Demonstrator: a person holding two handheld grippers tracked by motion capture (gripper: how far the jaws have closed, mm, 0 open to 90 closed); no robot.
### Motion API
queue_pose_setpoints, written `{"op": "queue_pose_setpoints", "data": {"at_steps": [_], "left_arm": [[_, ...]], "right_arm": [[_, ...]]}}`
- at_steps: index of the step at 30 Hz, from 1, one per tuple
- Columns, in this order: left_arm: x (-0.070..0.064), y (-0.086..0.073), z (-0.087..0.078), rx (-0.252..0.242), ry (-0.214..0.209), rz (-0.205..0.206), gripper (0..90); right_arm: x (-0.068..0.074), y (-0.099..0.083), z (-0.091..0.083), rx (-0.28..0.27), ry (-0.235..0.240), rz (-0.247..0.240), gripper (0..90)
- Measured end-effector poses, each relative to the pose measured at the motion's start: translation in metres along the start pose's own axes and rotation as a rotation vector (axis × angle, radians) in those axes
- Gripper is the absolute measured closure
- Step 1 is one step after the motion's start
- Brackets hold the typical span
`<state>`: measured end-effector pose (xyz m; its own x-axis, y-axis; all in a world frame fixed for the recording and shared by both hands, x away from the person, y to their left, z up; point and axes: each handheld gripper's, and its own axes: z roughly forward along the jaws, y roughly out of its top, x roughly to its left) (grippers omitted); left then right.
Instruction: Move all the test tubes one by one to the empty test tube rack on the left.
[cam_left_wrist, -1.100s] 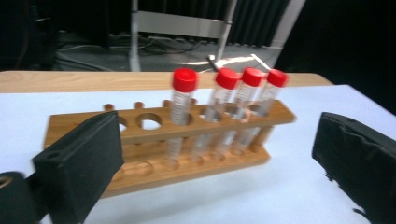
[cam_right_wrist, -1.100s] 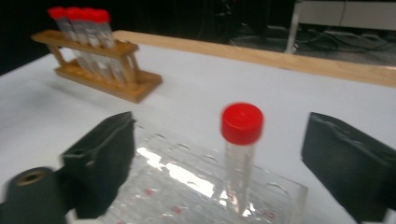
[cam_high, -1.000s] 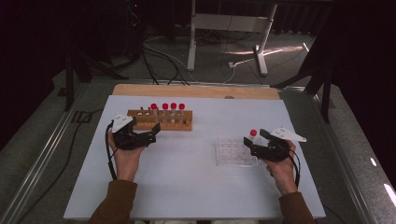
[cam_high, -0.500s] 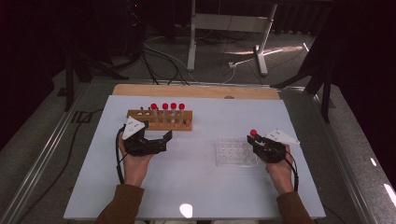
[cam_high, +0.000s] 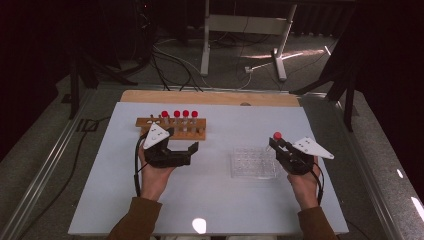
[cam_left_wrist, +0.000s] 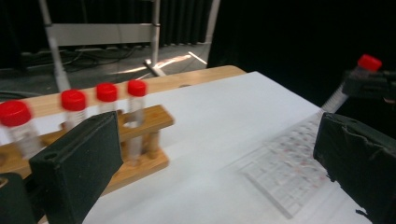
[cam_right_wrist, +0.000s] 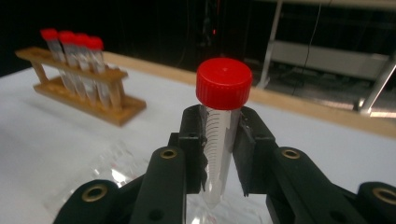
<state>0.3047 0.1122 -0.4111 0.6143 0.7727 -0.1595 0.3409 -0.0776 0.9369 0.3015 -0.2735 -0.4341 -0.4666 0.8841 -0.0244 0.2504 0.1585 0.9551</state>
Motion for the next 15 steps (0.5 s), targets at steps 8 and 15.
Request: {"op": "queue_pose_setpoints", "data": {"at_steps": [8,15], "left_arm": [[-0.034,0.017,0.008,0.003,-0.099,0.071,5.3],[-0.07,0.024,0.022,-0.001,-0.181,0.158,17.5]], "right_arm": [[0.029,0.017,-0.006,-0.024,0.192,-0.008,74.0],[0.058,0.019,-0.001,0.018,0.324,-0.057,74.0]]}}
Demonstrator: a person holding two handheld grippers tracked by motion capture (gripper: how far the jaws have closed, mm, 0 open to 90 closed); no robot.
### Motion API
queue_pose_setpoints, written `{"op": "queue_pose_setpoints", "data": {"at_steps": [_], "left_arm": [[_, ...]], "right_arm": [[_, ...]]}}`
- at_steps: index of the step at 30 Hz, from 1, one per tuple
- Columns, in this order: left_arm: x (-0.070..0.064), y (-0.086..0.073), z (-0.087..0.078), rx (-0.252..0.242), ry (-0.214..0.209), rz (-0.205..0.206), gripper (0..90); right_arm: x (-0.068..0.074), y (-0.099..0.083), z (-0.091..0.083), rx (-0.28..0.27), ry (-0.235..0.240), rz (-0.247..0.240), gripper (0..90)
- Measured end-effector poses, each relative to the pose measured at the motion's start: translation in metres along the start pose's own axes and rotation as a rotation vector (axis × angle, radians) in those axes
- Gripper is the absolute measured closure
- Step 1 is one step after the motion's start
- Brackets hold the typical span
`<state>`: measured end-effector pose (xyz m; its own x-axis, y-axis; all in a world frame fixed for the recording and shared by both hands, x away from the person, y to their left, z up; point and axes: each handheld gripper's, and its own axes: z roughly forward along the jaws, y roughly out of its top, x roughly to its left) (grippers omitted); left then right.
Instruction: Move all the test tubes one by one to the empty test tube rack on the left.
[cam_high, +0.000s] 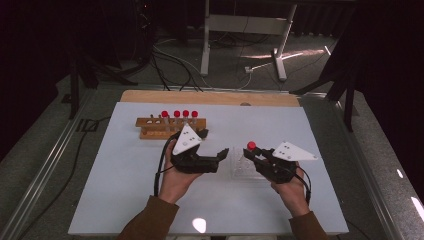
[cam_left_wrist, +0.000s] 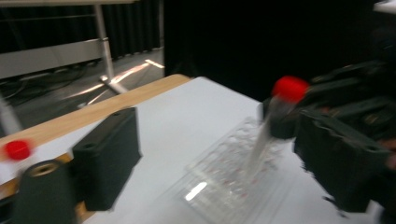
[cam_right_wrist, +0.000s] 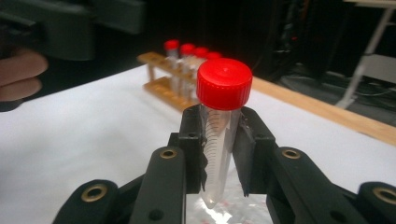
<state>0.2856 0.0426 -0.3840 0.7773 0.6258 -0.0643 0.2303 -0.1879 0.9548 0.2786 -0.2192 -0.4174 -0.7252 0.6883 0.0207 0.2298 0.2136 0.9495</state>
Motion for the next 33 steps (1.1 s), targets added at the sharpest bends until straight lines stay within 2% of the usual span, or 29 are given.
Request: {"op": "queue_pose_setpoints", "data": {"at_steps": [2,5,7,10,12,14,17,18,22,26,29,33], "left_arm": [[-0.006,0.001,0.006,0.005,-0.045,0.02,25.5],[-0.014,0.001,0.015,0.008,-0.116,0.04,49.5],[-0.018,0.001,0.02,0.014,-0.147,0.048,56.8],[-0.023,0.001,0.029,0.048,-0.148,0.057,62.5],[-0.024,0.0,0.032,0.065,-0.134,0.059,65.9],[-0.023,-0.001,0.032,0.061,-0.131,0.053,69.9],[-0.022,-0.001,0.032,0.064,-0.127,0.056,70.8],[-0.022,-0.001,0.032,0.062,-0.125,0.053,70.9],[-0.011,0.002,0.027,0.042,-0.088,0.033,71.0],[0.007,0.004,0.019,0.032,-0.026,0.014,71.0],[0.025,0.006,0.009,0.02,0.03,-0.002,71.0],[0.053,0.009,-0.006,-0.001,0.12,-0.033,71.0]], "right_arm": [[0.004,0.0,0.003,0.012,0.029,0.001,74.0],[0.009,-0.001,0.007,0.029,0.049,-0.005,74.0],[0.011,-0.001,0.009,0.038,0.063,-0.006,74.0],[0.013,-0.002,0.01,0.047,0.072,-0.011,73.9],[0.014,-0.002,0.011,0.049,0.078,-0.012,73.9],[0.013,-0.002,0.01,0.051,0.08,-0.014,73.9],[0.012,-0.003,0.011,0.051,0.089,-0.012,73.1],[0.012,-0.003,0.011,0.05,0.093,-0.011,67.8],[0.007,-0.003,0.01,0.057,0.097,0.01,43.3],[-0.003,-0.005,0.008,0.071,0.052,0.039,22.0],[-0.012,-0.008,0.006,0.08,-0.005,0.048,13.7],[-0.024,-0.011,0.001,0.069,-0.041,0.092,7.6]]}}
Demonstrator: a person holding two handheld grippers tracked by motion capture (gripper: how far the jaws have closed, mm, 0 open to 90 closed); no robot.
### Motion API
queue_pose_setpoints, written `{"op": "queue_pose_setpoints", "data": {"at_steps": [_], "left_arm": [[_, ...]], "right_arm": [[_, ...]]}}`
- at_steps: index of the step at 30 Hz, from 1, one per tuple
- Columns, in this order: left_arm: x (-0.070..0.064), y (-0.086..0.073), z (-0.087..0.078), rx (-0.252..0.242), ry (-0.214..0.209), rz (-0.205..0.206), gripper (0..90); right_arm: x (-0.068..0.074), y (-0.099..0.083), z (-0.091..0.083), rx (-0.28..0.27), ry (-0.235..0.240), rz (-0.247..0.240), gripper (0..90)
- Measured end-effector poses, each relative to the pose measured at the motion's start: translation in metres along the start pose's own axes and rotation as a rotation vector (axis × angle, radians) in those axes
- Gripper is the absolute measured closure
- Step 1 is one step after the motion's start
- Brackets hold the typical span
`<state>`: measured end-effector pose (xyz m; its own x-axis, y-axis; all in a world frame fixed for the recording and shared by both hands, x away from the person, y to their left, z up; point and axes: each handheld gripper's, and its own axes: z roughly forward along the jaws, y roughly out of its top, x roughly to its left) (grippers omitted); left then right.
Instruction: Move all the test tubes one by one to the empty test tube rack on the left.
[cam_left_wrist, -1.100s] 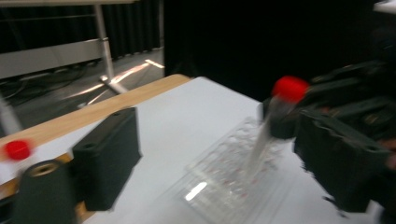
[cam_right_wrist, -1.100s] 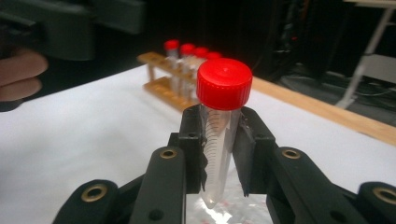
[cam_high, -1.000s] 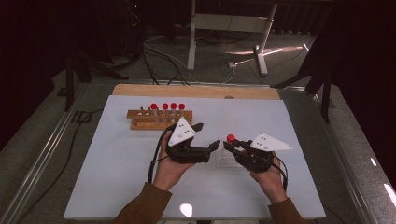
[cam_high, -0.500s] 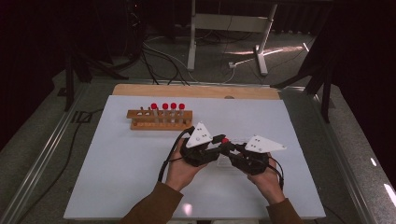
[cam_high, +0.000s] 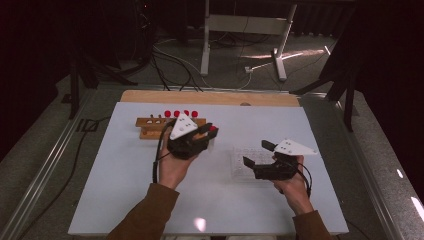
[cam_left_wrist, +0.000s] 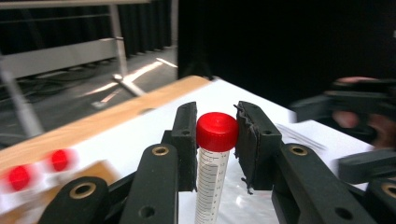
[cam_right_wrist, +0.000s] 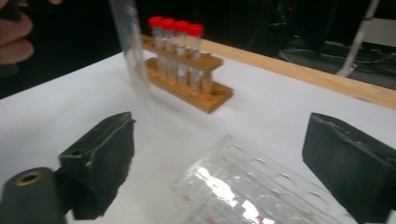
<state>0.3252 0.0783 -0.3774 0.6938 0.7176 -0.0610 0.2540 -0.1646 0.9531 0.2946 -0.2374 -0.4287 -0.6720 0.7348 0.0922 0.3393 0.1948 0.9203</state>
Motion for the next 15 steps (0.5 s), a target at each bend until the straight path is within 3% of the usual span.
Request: {"op": "queue_pose_setpoints", "data": {"at_steps": [8,15], "left_arm": [[0.048,0.007,-0.023,-0.048,0.157,-0.047,71.0],[0.081,0.007,-0.033,-0.077,0.27,-0.096,71.1]], "right_arm": [[-0.017,0.0,-0.012,-0.044,-0.035,0.051,2.3],[-0.021,0.0,-0.015,-0.053,-0.046,0.059,2.1]]}}
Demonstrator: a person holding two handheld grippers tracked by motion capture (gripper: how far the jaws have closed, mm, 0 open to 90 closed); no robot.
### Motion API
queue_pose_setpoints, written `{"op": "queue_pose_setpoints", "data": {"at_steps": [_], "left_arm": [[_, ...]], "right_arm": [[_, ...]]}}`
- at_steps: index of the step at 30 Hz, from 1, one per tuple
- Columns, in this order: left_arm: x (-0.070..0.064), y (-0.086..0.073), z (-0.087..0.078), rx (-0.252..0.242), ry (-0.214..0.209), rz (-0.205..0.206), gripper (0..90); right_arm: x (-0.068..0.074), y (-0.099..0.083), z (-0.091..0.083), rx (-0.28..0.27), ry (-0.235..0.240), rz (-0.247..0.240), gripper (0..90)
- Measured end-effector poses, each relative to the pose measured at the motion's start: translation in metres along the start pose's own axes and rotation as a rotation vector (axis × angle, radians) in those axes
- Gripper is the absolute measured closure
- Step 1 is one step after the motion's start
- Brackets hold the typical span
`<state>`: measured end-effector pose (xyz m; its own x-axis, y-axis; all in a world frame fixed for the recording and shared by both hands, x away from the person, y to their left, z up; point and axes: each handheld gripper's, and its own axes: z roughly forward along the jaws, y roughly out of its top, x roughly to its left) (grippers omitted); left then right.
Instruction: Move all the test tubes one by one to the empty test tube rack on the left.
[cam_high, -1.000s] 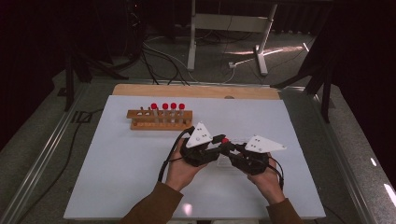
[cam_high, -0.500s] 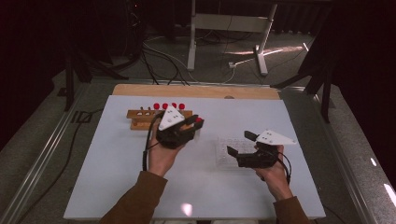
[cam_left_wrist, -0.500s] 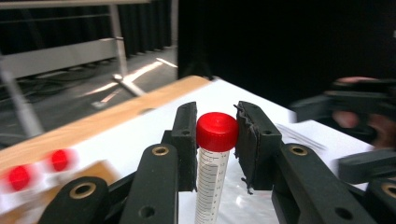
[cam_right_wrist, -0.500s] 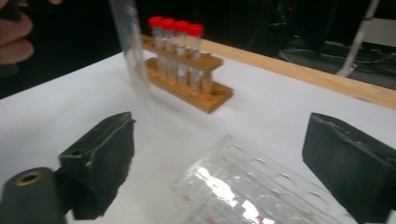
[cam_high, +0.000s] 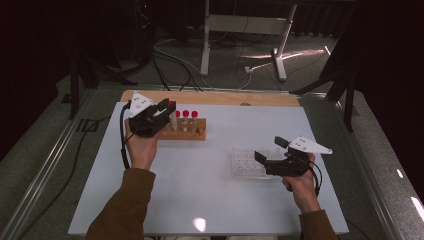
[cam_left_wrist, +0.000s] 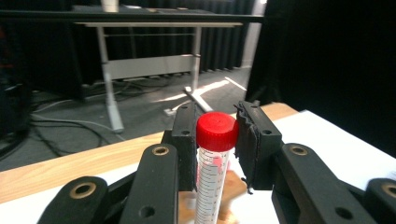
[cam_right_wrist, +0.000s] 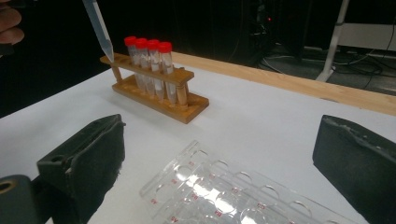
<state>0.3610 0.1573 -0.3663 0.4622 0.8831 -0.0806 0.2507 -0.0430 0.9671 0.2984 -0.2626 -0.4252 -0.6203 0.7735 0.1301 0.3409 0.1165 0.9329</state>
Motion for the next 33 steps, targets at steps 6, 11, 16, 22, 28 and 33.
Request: {"op": "queue_pose_setpoints", "data": {"at_steps": [6,11,16,22,28,33], "left_arm": [[0.014,-0.003,0.005,0.005,0.06,-0.006,71.1],[0.022,-0.005,0.009,0.012,0.101,-0.009,71.1],[0.028,-0.007,0.012,0.003,0.14,-0.015,71.0],[0.033,-0.009,0.018,0.002,0.186,-0.019,71.0],[0.038,-0.013,0.025,0.014,0.216,-0.03,71.0],[0.04,-0.016,0.031,0.031,0.225,-0.025,71.0]], "right_arm": [[-0.001,0.0,-0.001,-0.005,-0.004,0.005,1.1],[-0.001,0.0,-0.001,-0.009,-0.006,0.005,1.1],[-0.002,0.0,-0.002,-0.013,-0.007,0.011,1.1],[-0.002,0.0,-0.002,-0.016,-0.009,0.011,1.1],[-0.003,0.0,-0.003,-0.024,-0.011,0.012,1.1],[-0.003,0.0,-0.004,-0.025,-0.008,0.016,1.1]]}}
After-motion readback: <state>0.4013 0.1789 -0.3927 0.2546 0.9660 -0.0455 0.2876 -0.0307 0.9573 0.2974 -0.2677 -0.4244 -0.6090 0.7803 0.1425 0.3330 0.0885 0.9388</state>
